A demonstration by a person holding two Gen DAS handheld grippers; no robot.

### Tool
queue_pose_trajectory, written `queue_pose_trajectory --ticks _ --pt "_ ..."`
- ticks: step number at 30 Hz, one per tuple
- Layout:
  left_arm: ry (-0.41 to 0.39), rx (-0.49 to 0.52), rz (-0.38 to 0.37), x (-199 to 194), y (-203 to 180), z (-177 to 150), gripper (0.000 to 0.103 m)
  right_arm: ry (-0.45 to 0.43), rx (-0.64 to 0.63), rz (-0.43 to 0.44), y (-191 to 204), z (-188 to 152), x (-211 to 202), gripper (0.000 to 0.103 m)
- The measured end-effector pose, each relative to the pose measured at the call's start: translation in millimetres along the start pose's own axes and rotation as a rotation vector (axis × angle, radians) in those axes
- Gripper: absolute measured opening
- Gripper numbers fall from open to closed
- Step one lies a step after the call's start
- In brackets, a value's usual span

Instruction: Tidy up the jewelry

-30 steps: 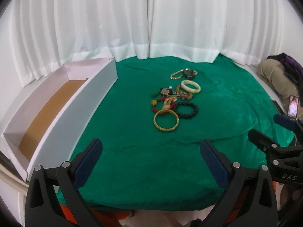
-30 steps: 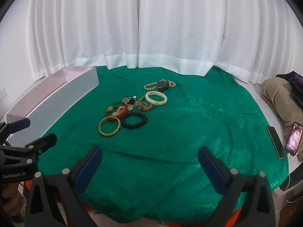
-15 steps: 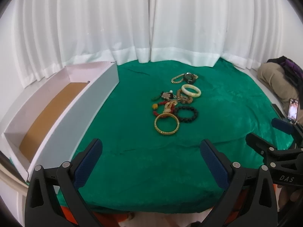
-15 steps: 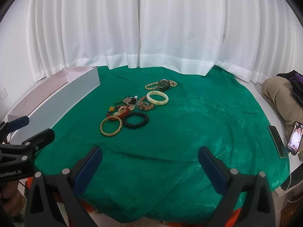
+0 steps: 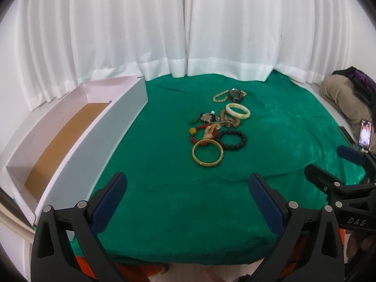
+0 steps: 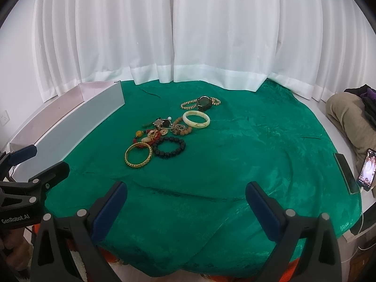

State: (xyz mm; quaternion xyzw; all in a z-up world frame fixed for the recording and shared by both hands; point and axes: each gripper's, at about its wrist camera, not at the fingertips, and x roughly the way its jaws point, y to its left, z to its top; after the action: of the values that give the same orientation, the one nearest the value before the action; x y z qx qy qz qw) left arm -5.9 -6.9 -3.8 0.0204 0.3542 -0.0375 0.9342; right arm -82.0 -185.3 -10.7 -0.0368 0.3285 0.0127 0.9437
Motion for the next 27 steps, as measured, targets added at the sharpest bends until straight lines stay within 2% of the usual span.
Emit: queue_pose_trajectory --ticks 27 --pt "0.013 0.023 0.013 2.4 -5.8 -3.3 0.103 -0.005 0.005 0.001 0.6 -0.2 0.2 0.102"
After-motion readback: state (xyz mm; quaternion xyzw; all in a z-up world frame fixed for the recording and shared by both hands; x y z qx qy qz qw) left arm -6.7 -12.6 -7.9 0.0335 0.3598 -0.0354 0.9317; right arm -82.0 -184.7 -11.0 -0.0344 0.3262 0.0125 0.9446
